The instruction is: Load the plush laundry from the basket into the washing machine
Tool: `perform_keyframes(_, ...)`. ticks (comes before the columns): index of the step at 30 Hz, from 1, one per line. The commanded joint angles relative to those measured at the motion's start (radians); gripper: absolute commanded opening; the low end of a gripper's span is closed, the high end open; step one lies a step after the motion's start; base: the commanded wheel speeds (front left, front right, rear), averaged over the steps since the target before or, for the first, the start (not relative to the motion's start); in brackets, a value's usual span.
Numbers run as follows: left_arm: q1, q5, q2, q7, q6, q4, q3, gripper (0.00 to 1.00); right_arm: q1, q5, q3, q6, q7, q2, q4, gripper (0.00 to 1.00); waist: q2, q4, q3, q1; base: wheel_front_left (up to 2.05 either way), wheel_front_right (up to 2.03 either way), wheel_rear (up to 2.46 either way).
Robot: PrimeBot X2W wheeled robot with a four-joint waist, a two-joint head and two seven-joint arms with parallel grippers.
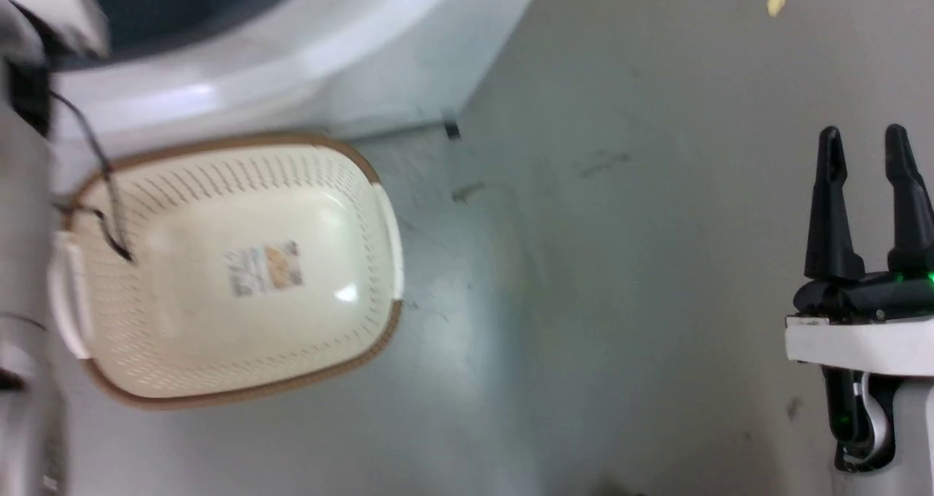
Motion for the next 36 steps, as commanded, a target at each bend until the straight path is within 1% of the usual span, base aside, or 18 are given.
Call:
perform_keyframes(1, 0.047, -0.011, -0.016, -0.016, -0.005, -0.006, -0.004, 1.00, 0.021, -0.019, -0.007, -0.001, -0.004, 0.000, -0.007, 1.00, 0.0000, 0.065, -0.103, 0.0000, 0.00, 0.00, 0.00)
perform_keyframes(4, 0.141, -0.038, -0.055, -0.025, -0.003, -0.061, 0.011, 1.00, 0.045, -0.049, -0.017, -0.001, -0.004, 0.000, -0.010, 1.00, 0.0000, 0.110, -0.182, 0.0000, 0.00, 0.00, 0.00)
perform_keyframes(6, 0.219, -0.063, -0.085, -0.026, 0.002, -0.154, 0.035, 1.00, 0.062, -0.066, -0.024, -0.001, -0.004, 0.000, -0.012, 1.00, 0.0000, 0.144, -0.231, 0.0000, 0.00, 0.00, 0.00)
perform_keyframes(11, 0.450, -0.087, -0.148, -0.027, -0.010, -0.354, 0.052, 1.00, 0.110, -0.097, -0.026, -0.001, -0.004, 0.000, -0.012, 1.00, 0.0000, 0.218, -0.341, 0.0000, 0.00, 0.00, 0.00)
perform_keyframes(16, 0.669, -0.085, -0.216, -0.027, -0.009, -0.537, 0.053, 1.00, 0.170, -0.112, -0.032, -0.001, -0.004, 0.000, 0.003, 1.00, 0.0000, 0.289, -0.445, 0.0000, 0.00, 0.00, 0.00)
perform_keyframes(21, 0.866, -0.070, -0.264, -0.027, 0.011, -0.704, 0.066, 1.00, 0.224, -0.134, -0.012, -0.001, -0.004, 0.000, 0.019, 1.00, 0.0000, 0.339, -0.525, 0.0000, 0.00, 0.00, 0.00)
perform_keyframes(25, 1.012, -0.080, -0.297, -0.027, 0.033, -0.786, 0.087, 1.00, 0.254, -0.139, -0.011, -0.001, -0.004, 0.000, 0.035, 1.00, 0.0000, 0.363, -0.573, 0.0000, 0.00, 0.00, 0.00)
perform_keyframes(30, 1.154, -0.070, -0.316, -0.027, 0.055, -0.856, 0.086, 1.00, 0.298, -0.136, 0.003, -0.001, -0.004, 0.000, 0.064, 1.00, 0.0000, 0.383, -0.607, 0.0000, 0.00, 0.00, 0.00)
perform_keyframes(34, 1.234, -0.069, -0.326, -0.027, 0.060, -0.864, 0.075, 1.00, 0.323, -0.152, 0.014, -0.001, -0.004, 0.000, 0.090, 1.00, 0.0000, 0.392, -0.619, 0.0000, 0.00, 0.00, 0.00)
perform_keyframes(36, 1.258, -0.055, -0.327, -0.027, 0.062, -0.866, 0.066, 1.00, 0.336, -0.180, 0.023, -0.001, -0.004, 0.000, 0.104, 1.00, 0.0000, 0.395, -0.625, 0.0000, 0.00, 0.00, 0.00)
